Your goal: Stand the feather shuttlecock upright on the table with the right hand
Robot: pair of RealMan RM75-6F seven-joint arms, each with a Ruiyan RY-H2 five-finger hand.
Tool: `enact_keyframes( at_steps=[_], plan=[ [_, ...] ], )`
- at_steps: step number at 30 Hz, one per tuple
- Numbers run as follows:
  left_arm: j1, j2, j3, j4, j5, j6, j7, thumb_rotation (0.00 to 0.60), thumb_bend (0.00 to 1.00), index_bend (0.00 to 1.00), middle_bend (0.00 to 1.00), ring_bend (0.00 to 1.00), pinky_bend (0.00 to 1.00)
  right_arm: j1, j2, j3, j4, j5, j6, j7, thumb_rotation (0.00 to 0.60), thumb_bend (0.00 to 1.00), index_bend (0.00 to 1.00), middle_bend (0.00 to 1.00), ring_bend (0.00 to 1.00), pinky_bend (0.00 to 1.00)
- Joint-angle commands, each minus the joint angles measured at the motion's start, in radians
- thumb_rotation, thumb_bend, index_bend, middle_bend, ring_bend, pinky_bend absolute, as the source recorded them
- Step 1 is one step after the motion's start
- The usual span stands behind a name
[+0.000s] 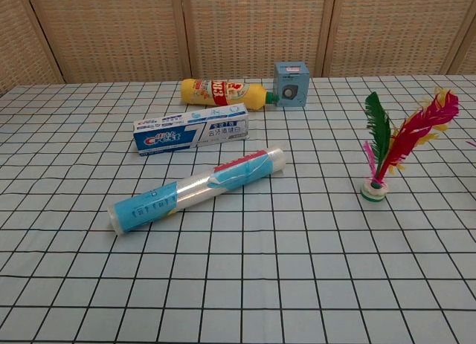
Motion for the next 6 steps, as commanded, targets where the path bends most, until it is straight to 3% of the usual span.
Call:
enact_keyframes(
  at_steps=[1, 6],
  plan=[
    [0.006, 0.007, 0.008, -0.001, 0.022, 0.008, -0.012, 0.6, 0.0, 0.0, 0.0, 0.0, 0.0, -0.046, -0.036, -0.019, 0.082, 0.041, -0.024, -0.034, 0.6, 0.0, 0.0, 0.0, 0.0, 0.0],
    [0.011, 0.015, 0.016, -0.001, 0.045, 0.012, -0.034, 0.6, 0.0, 0.0, 0.0, 0.0, 0.0, -0.087, -0.08, -0.02, 0.112, 0.021, 0.018, -0.088, 0.6, 0.0, 0.0, 0.0, 0.0, 0.0]
  ],
)
